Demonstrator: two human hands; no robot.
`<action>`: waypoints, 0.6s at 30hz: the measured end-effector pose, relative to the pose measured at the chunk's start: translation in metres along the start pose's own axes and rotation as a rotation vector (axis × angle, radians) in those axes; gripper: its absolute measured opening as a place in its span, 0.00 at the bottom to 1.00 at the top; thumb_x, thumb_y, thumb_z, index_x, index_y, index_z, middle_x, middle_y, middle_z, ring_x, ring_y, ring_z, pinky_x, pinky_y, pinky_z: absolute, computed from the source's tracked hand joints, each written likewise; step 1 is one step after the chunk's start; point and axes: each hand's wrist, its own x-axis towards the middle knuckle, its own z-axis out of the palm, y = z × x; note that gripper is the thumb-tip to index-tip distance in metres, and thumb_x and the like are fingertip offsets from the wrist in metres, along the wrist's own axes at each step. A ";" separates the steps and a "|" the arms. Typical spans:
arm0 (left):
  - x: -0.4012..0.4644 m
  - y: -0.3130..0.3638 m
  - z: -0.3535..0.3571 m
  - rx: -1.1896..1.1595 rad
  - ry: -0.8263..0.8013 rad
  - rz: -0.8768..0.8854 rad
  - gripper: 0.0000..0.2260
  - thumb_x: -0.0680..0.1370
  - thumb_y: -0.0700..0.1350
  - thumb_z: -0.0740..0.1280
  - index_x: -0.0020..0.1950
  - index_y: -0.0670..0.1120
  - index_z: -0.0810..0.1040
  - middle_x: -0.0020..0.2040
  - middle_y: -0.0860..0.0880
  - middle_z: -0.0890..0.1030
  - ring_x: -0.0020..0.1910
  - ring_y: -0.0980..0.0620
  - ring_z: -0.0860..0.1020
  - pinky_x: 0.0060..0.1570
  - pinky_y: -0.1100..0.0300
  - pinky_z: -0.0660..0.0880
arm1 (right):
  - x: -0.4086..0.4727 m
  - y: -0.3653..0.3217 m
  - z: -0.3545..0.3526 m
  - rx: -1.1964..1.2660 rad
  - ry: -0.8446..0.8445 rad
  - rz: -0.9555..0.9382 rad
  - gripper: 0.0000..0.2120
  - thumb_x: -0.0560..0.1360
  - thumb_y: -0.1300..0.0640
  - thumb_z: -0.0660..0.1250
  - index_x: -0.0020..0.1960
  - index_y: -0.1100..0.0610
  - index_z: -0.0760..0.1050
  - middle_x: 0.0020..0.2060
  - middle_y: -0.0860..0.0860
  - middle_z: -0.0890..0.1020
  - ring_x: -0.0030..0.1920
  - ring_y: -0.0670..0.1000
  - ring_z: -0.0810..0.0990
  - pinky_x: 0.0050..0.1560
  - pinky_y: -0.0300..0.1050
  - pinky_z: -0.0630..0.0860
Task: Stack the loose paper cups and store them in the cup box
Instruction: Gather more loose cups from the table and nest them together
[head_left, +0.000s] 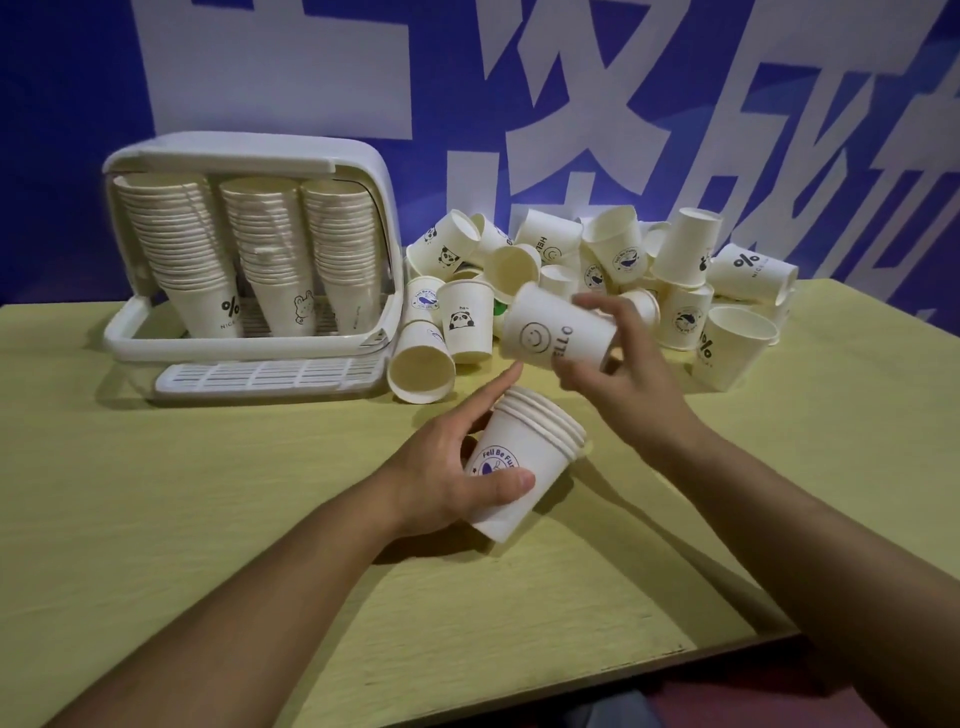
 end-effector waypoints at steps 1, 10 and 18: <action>0.000 -0.001 0.000 -0.006 0.011 0.000 0.46 0.63 0.65 0.74 0.76 0.74 0.53 0.72 0.59 0.72 0.68 0.62 0.73 0.69 0.52 0.71 | -0.005 -0.001 0.006 0.120 -0.008 0.049 0.16 0.75 0.61 0.70 0.58 0.49 0.71 0.51 0.49 0.75 0.41 0.46 0.82 0.41 0.47 0.83; 0.001 -0.002 -0.002 -0.038 0.142 0.017 0.48 0.61 0.64 0.74 0.75 0.73 0.51 0.65 0.55 0.77 0.58 0.62 0.79 0.56 0.59 0.79 | -0.014 0.005 0.018 0.270 0.015 0.133 0.18 0.76 0.53 0.70 0.64 0.43 0.71 0.54 0.53 0.77 0.51 0.51 0.81 0.47 0.49 0.82; 0.002 0.004 -0.002 0.020 0.272 0.021 0.42 0.60 0.65 0.73 0.70 0.78 0.56 0.65 0.58 0.76 0.53 0.64 0.80 0.48 0.69 0.76 | -0.024 0.025 -0.006 -0.212 -0.006 -0.037 0.13 0.80 0.48 0.64 0.64 0.38 0.75 0.55 0.44 0.76 0.52 0.40 0.75 0.51 0.38 0.74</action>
